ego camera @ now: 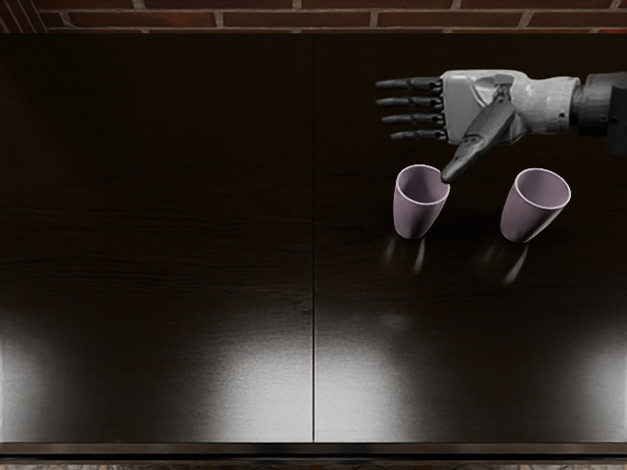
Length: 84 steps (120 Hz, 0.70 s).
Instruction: Pick up cup and place in cup with right hand
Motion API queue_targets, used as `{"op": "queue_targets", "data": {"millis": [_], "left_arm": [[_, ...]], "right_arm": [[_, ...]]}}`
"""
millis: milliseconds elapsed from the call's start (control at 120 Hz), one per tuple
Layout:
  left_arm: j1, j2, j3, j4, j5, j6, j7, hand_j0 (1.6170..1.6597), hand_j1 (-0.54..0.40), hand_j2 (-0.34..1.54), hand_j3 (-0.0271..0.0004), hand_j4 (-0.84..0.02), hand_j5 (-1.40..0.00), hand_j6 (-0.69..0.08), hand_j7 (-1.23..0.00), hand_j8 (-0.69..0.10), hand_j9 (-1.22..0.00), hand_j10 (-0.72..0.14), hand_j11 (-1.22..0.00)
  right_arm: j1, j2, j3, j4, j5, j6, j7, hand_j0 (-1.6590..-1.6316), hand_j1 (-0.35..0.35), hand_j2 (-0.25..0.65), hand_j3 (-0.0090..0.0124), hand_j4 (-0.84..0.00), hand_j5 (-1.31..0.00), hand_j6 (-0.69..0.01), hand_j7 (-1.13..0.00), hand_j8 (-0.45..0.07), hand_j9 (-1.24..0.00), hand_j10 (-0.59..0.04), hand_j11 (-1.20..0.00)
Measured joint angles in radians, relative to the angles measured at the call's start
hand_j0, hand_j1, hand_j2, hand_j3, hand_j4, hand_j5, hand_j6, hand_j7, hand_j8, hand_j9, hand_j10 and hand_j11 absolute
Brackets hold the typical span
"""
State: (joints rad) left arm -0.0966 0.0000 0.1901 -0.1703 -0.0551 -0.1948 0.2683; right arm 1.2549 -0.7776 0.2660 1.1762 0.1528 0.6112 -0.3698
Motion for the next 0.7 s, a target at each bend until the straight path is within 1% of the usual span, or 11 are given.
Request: {"op": "queue_targets", "data": {"millis": [250,350,442,558,700], "left_arm": [[0.0,0.0,0.0,0.0,0.0,0.0,0.0,1.6581,0.349,0.0,-0.0001,0.0,0.0,0.0,0.0,0.0,0.0,0.0,0.0],[0.0,0.0,0.0,0.0,0.0,0.0,0.0,1.6581,0.349,0.0,-0.0001,0.0,0.0,0.0,0.0,0.0,0.0,0.0,0.0],[0.0,0.0,0.0,0.0,0.0,0.0,0.0,1.6581,0.349,0.0,-0.0001,0.0,0.0,0.0,0.0,0.0,0.0,0.0,0.0],[0.0,0.0,0.0,0.0,0.0,0.0,0.0,1.6581,0.349,0.0,0.0,0.0,0.0,0.0,0.0,0.0,0.0,0.0,0.0],[0.0,0.0,0.0,0.0,0.0,0.0,0.0,1.6581,0.349,0.0,0.0,0.0,0.0,0.0,0.0,0.0,0.0,0.0,0.0]], "right_arm": [[0.007,0.013,0.007,-0.001,-0.001,0.0,-0.001,-1.6581,-0.349,0.0,0.0,0.0,0.0,0.001,0.0,0.001,0.0,0.001,0.0],[0.012,0.017,0.011,-0.006,-0.03,0.0,0.0,-1.6581,-0.349,0.0,0.0,0.0,0.0,0.001,0.0,0.001,0.0,0.001,0.0],[0.013,0.019,0.039,-0.014,-0.115,0.0,0.003,-1.6581,-0.349,0.0,0.0,0.0,0.0,0.001,0.0,0.001,0.0,0.001,0.0],[0.014,0.021,0.06,-0.017,-0.194,0.0,0.006,-1.6581,-0.349,0.0,0.0,0.0,0.0,0.0,0.0,0.0,0.0,0.0,0.0],[0.016,0.057,0.109,-0.013,-0.39,0.0,0.011,-1.6581,-0.349,0.0,0.0,0.0,0.0,0.0,0.0,0.0,0.0,0.0,0.0]]}}
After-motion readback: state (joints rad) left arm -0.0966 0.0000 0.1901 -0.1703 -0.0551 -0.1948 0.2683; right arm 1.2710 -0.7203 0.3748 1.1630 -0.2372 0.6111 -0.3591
